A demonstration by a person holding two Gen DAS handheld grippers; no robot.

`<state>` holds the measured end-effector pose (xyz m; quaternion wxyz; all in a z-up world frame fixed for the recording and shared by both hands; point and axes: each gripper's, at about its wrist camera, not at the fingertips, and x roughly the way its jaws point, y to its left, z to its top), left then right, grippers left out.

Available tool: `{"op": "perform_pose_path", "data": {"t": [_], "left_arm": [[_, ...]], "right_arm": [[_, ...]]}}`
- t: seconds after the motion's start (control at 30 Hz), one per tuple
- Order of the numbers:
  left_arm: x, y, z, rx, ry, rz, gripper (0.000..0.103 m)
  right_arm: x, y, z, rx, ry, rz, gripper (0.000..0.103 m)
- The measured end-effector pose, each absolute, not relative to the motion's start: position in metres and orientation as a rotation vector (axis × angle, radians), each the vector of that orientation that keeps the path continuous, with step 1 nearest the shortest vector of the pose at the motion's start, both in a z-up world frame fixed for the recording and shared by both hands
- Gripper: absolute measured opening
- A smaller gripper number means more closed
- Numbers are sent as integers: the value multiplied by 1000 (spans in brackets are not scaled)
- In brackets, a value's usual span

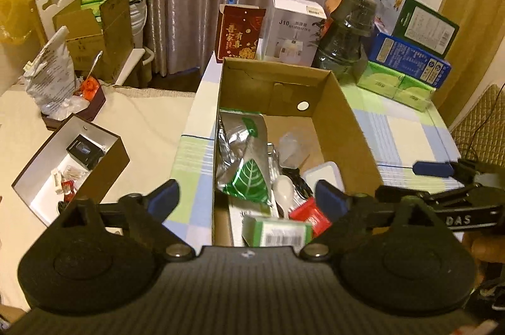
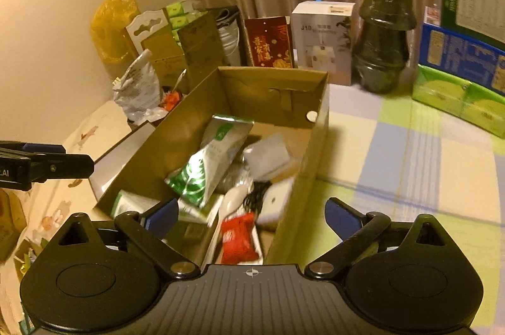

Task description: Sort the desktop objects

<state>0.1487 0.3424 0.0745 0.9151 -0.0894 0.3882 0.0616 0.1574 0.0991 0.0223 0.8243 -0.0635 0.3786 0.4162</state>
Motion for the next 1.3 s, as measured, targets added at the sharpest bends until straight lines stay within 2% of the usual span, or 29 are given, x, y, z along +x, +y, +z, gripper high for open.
{"op": "perform_pose_path", "data": {"t": [0.1,0.47,0.73,1.3], "left_arm": [[127,333,78,-189,773,138,102],[46,295,97,-203,694,196,102],[-3,269,103,-202,721,265,102],[-62,225,118,-151,684,284,102]], "right_arm": [[137,83,29,-108,807,869,101],[63,46,51,-118,779,870,101],[29,14,59,-81,774,875,101],[-20,-40,79,-49,742,793,101]]}}
